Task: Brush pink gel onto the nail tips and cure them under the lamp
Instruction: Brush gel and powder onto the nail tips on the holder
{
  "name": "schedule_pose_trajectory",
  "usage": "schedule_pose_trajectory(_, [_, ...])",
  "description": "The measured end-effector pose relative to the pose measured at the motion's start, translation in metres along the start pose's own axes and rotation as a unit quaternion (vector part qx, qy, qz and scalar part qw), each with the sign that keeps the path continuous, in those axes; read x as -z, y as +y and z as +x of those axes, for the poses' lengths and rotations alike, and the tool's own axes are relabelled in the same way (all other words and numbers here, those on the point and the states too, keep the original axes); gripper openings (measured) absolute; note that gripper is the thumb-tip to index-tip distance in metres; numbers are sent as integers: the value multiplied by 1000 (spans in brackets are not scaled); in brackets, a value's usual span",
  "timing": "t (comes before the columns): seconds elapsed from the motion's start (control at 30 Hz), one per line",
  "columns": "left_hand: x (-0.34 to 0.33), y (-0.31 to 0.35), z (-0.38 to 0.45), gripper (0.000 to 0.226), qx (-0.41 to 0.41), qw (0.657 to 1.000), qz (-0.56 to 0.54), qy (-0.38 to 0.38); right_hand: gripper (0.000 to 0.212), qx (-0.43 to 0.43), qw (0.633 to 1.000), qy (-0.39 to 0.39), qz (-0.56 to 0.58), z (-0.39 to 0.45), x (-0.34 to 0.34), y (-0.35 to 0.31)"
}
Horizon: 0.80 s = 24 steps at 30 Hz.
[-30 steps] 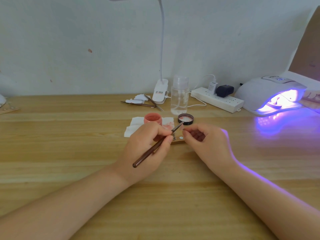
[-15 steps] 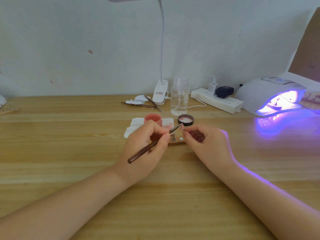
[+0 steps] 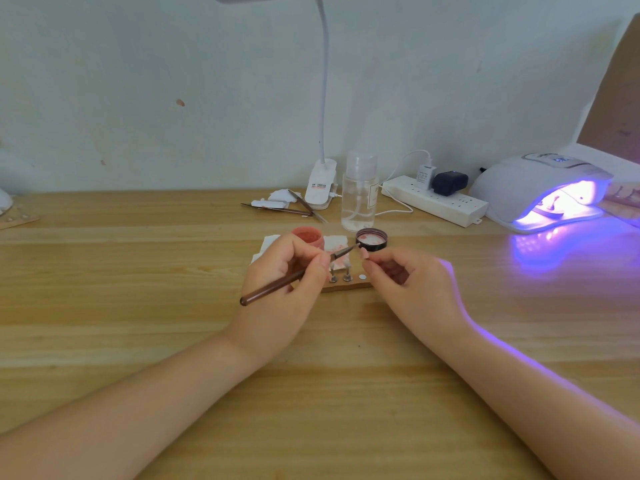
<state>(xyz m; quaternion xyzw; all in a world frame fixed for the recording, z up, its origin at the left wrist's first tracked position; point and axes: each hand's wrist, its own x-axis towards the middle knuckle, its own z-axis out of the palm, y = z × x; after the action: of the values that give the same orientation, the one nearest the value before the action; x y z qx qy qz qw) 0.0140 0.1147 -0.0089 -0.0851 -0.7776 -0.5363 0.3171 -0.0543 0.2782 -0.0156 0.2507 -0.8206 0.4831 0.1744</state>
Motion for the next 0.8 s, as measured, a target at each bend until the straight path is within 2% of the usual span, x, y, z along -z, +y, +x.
schedule_pose_trajectory(0.2, [0, -1, -2, 11, -12, 1000, -14, -21, 7, -2, 1000, 0, 20, -1, 1, -1])
schedule_pose_trajectory(0.3, [1, -1, -3, 12, -33, 999, -26, -13, 7, -3, 1000, -2, 20, -1, 1, -1])
schedule_pose_trajectory(0.53, [-2, -2, -1, 15, -4, 1000, -17, -8, 7, 12, 1000, 0, 16, -1, 1, 0])
schedule_pose_trajectory(0.7, [1, -1, -3, 16, -43, 998, -37, -19, 8, 0, 999, -1, 36, 0, -1, 3])
schedule_pose_trajectory(0.8, [2, -1, -2, 12, -38, 998, -40, 0, 9, -3, 999, -15, 44, 1, -2, 5])
